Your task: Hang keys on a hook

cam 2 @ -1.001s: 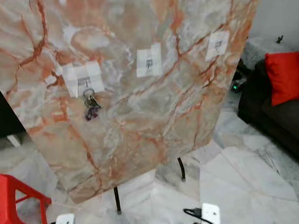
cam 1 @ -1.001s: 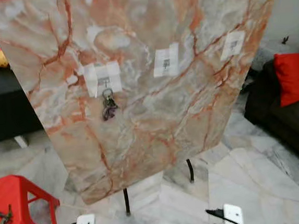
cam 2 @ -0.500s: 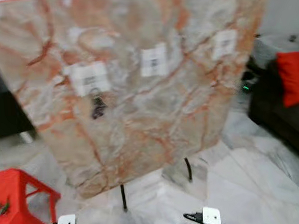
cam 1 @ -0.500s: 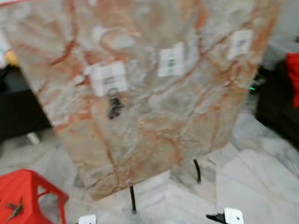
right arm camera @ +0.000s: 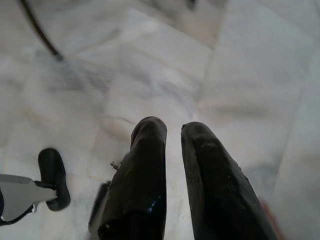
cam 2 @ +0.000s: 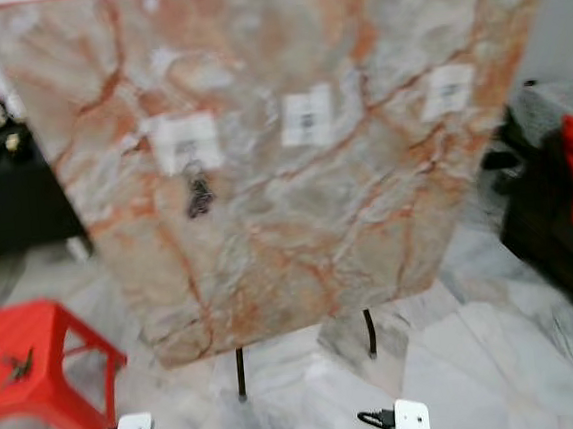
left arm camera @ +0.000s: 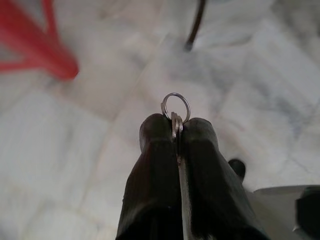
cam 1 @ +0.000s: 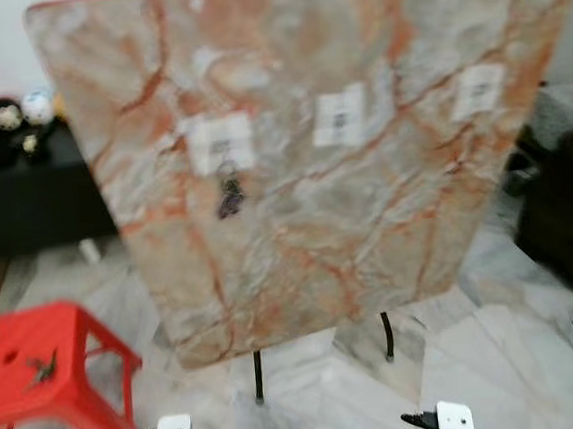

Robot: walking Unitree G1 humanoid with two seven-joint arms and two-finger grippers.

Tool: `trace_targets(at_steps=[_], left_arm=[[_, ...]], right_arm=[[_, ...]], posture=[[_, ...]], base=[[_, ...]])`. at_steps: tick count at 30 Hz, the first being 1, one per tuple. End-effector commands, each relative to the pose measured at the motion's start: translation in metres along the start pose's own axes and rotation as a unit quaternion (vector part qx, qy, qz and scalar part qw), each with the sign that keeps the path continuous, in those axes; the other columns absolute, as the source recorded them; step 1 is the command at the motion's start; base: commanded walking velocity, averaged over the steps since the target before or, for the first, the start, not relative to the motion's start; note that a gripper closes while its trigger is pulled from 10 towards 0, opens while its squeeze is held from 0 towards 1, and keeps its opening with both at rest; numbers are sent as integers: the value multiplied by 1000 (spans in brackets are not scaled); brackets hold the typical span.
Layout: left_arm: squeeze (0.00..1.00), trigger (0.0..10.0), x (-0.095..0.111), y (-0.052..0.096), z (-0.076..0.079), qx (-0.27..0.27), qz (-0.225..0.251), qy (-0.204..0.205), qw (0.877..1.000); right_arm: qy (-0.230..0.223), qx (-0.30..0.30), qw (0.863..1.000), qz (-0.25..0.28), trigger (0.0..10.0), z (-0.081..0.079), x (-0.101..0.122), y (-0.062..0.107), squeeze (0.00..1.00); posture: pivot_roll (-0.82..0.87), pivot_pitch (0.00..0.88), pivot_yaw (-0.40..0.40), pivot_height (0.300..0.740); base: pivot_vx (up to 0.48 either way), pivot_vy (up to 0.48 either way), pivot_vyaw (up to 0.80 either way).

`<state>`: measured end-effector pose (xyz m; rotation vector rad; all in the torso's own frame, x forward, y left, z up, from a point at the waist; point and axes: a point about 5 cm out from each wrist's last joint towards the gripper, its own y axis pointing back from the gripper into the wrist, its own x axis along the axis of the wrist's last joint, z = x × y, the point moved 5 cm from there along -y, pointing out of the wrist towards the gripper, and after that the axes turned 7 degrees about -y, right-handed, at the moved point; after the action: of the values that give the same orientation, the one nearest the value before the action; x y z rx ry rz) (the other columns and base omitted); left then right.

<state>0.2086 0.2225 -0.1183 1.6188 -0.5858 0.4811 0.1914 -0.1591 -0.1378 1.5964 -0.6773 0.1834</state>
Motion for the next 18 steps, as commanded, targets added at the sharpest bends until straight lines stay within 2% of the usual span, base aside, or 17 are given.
trace_targets(at_steps=[1, 14, 17, 18], left_arm=[[0, 10000, -5, 0, 3, -3, -10, 0, 1000], [0, 10000, -5, 0, 4, 0, -10, 3, 1000], [0, 10000, -7, 1, 3, 0, -11, 3, 1000], [0, 10000, -8, 1, 3, 0, -12, 3, 1000]], right_arm=[[0, 4, 1000, 5, 10000, -3, 3, 0, 0], [18, 6, 1000, 4, 10000, -2, 4, 0, 0], [13, 8, 1000, 5, 10000, -3, 4, 0, 0], [4, 6, 1000, 4, 10000, -3, 3, 0, 0]], posture=[[64, 0, -96, 740], [73, 0, -104, 740], [73, 0, -104, 740], [73, 0, -104, 740]], base=[[0, -375, 794], [18, -335, 794], [0, -304, 781], [0, -304, 0]])
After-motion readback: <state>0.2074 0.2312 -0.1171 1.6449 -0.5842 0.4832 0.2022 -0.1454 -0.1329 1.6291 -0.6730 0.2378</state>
